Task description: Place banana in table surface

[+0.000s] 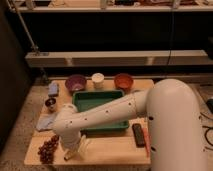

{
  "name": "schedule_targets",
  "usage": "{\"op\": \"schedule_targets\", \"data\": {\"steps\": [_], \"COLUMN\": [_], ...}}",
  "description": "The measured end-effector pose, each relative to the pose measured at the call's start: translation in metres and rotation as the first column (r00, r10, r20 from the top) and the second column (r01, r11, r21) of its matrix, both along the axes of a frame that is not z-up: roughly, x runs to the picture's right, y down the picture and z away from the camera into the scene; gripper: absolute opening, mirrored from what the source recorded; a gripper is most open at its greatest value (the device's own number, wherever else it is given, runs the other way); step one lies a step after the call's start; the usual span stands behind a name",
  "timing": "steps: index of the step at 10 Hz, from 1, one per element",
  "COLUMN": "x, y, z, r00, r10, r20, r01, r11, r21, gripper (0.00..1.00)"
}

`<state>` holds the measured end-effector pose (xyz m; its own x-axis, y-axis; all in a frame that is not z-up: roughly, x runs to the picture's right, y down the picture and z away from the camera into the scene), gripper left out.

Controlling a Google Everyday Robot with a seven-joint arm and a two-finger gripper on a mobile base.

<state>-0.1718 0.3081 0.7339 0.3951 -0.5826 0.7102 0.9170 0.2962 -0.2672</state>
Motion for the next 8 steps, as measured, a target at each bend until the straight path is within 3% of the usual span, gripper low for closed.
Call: {"op": "schedule_targets", "data": {"steps": [3,5,6,8], "x": [0.000,0.000,-0.003,-0.017], "y": [0.005,0.008,0.006,-0.010], "z": [0.004,0.005,0.004,-0.014], "r00": [1.000,1.000,1.000,0.998], "r10": [-0.010,-0.016,-0.018,-0.025], "r20": [-0.003,0.014,0.022,0.055], "r01": [0.010,0.016,0.018,0.024], "r11": [0.9999,0.9998,0.9998,0.9995], "r21": [-0.004,-0.013,-0.008,0.021], "gripper": [0.60,0.37,0.30,0.09]}}
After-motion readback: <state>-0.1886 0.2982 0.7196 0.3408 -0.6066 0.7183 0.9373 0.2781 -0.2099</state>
